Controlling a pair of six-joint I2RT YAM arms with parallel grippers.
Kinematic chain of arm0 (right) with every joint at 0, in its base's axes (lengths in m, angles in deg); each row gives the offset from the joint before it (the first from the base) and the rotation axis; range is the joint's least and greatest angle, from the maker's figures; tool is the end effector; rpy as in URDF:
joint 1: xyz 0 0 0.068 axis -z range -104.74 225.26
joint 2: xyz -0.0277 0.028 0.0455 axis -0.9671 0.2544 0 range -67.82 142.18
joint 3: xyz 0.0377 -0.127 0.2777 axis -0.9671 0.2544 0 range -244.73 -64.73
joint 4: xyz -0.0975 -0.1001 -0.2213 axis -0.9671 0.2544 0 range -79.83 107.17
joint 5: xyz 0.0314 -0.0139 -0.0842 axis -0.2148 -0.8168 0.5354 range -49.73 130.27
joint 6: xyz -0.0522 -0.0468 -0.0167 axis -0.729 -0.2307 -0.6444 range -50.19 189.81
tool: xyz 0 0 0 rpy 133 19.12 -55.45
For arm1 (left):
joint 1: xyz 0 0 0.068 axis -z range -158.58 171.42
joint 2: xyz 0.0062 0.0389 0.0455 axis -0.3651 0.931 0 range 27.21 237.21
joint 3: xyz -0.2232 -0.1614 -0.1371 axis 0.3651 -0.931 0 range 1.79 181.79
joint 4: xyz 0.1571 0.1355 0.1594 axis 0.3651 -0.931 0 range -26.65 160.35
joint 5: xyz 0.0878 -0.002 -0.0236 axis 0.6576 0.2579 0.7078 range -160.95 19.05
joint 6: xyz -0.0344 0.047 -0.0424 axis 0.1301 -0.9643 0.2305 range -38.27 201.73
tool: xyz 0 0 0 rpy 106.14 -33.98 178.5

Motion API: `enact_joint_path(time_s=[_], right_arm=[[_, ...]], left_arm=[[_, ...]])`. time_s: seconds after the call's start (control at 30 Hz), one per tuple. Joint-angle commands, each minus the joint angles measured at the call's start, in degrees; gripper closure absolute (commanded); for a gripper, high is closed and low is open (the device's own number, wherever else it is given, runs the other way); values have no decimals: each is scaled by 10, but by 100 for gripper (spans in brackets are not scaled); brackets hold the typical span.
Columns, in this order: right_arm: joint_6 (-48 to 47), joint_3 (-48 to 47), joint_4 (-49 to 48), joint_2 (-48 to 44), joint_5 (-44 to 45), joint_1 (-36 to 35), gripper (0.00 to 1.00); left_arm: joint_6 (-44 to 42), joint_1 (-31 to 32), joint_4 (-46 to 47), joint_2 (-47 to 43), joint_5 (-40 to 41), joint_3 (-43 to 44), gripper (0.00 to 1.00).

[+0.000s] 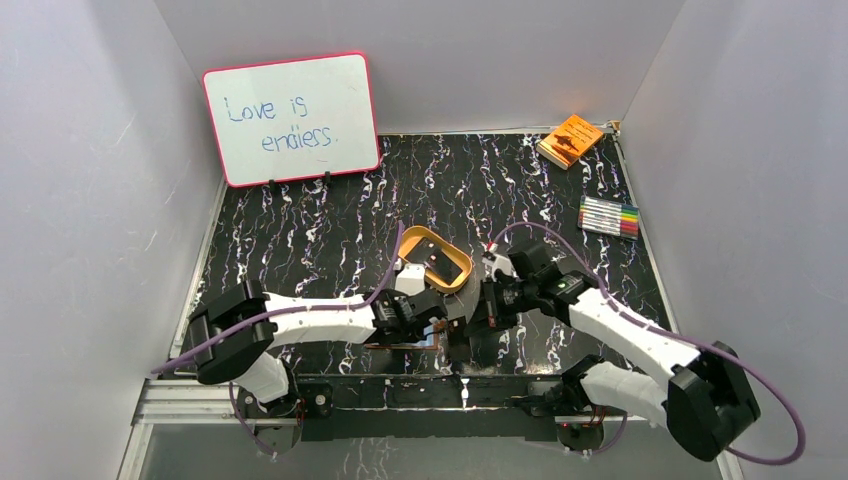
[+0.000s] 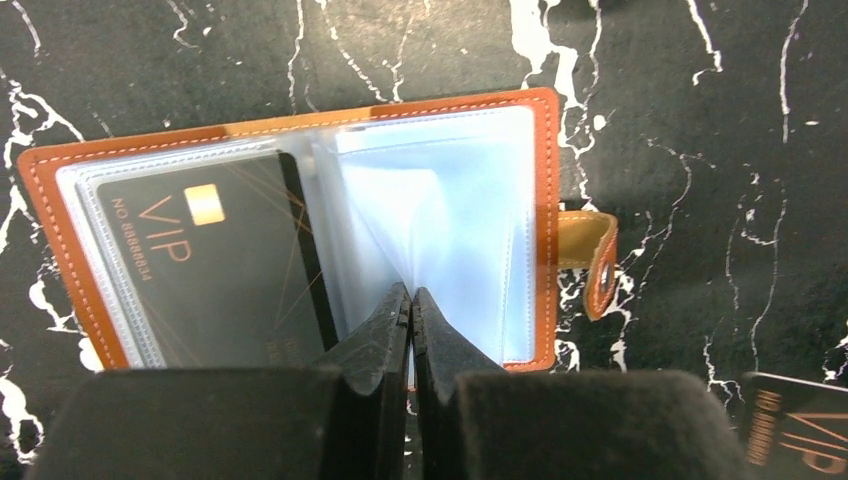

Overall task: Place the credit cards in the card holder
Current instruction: Turn over the card slot in the card holder.

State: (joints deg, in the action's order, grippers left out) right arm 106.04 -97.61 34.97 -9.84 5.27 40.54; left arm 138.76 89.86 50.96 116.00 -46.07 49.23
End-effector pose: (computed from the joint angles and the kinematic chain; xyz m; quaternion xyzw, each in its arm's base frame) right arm 0.1347 0.1351 0.2241 -0.0913 0.8972 0.4198 0.1024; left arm 0.1336 -0.2697 0.1846 0.0398 0.9456 -0.1237 0.2982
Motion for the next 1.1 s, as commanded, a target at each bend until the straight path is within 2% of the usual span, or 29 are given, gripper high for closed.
enact_joint_path(time_s=[0.0, 0.4, 0.77, 1.07], right_arm=[[18, -20, -78, 51, 6, -27, 100], [31, -31, -161, 134, -19, -49, 100], [39, -27, -182, 120, -17, -52, 100], [43, -40, -196, 116, -11, -72, 100]], left_arm=[[2, -1, -63, -14, 21, -32, 100], [11, -1, -57, -63, 28, -46, 100], [48, -2, 0, -175, 21, -100, 100], [65, -3, 52, -222, -3, -156, 100]])
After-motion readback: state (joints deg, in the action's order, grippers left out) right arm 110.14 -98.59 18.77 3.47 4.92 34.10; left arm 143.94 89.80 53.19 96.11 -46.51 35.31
